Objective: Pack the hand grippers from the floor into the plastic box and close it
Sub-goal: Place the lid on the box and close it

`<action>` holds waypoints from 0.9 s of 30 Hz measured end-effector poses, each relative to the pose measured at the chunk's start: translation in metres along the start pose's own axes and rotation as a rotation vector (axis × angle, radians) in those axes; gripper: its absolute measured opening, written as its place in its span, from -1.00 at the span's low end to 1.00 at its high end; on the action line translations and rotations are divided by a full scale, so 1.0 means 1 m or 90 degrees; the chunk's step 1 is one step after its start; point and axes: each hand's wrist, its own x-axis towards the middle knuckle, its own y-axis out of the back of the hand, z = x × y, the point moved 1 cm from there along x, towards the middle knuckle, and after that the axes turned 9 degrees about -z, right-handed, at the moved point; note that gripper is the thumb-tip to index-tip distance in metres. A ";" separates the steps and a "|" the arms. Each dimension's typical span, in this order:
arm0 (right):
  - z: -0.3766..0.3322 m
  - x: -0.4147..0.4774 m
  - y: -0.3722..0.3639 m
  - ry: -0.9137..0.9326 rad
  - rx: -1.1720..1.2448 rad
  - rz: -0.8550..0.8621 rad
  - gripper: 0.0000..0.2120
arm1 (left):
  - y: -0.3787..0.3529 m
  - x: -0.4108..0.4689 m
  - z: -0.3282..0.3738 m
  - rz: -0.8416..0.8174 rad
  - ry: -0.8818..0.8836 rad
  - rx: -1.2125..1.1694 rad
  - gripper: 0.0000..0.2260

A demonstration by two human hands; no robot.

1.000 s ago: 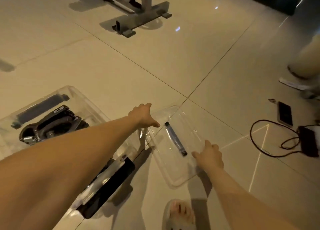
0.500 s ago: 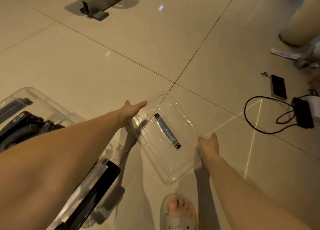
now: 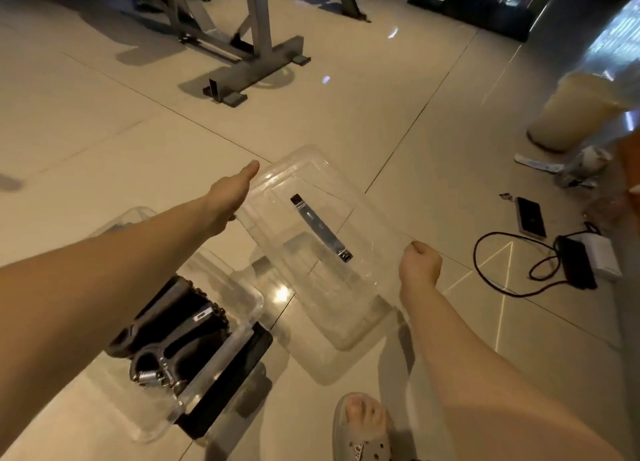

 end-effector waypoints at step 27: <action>-0.171 -0.265 -0.089 0.099 0.277 -0.489 -0.84 | 0.228 -0.332 -0.086 0.276 -0.011 -0.183 -0.67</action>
